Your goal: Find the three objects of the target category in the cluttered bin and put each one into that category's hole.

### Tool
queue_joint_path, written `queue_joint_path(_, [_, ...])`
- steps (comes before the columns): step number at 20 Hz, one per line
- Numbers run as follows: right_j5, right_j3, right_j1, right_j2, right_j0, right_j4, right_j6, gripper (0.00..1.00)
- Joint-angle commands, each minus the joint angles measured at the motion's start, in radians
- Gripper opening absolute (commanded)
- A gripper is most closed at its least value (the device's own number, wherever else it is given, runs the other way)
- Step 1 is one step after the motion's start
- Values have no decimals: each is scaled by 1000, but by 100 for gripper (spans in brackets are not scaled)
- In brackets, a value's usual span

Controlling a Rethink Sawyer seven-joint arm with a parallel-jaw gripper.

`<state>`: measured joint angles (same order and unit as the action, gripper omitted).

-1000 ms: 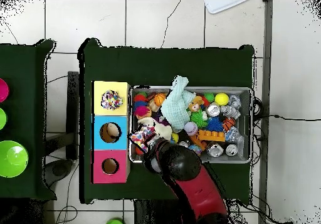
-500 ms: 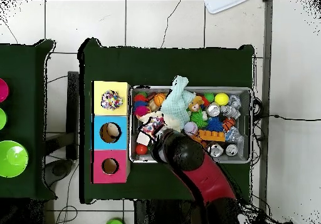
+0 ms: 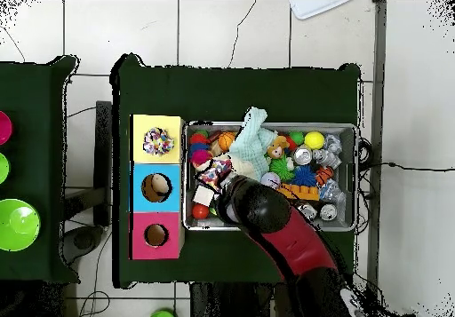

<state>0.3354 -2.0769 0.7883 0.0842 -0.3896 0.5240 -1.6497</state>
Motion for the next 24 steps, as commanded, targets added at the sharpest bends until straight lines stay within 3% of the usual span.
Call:
queue_joint_path(1, [-99, 121, -70, 107, -32, -85, -44, 0])
queue_joint_path(13, [-49, 176, -84, 111, -64, -171, -55, 0])
queue_joint_path(14, [-55, 173, -84, 122, -73, -180, -66, 100])
queue_joint_path(24, [-52, 176, -99, 128, -85, -182, -89, 100])
